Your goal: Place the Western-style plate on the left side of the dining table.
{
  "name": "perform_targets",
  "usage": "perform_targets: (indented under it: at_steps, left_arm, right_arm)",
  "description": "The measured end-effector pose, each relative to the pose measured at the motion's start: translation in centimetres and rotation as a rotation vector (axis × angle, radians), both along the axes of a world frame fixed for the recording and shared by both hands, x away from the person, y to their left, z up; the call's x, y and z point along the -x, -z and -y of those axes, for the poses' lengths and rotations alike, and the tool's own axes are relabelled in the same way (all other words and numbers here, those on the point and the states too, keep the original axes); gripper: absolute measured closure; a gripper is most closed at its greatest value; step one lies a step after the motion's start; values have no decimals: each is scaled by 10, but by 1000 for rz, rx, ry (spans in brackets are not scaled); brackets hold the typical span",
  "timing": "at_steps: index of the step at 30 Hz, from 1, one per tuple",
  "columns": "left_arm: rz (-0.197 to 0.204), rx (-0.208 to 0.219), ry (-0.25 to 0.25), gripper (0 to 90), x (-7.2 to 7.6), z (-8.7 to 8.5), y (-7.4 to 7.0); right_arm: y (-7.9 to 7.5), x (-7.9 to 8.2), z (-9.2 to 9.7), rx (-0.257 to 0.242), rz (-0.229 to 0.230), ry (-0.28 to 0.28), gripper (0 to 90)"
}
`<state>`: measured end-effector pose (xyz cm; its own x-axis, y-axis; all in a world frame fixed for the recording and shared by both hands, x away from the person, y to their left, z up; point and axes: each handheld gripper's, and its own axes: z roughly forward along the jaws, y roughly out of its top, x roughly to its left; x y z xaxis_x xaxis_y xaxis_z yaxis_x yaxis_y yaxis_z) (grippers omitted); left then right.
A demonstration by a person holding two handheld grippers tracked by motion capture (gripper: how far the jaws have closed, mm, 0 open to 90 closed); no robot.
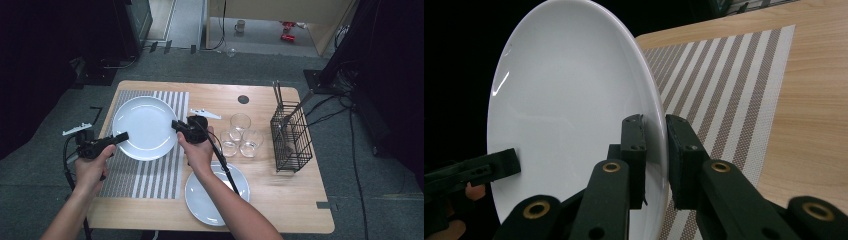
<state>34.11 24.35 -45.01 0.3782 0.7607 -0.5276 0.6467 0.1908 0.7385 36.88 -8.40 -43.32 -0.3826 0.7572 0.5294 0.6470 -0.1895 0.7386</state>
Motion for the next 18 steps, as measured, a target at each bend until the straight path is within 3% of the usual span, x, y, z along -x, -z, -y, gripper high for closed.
perform_targets:
  at_steps: [18]
  left_arm:
    - [-78,0,-47,665,-26,-12,22]
  right_arm:
    - [26,-33,-18,-4,-72,19,793]
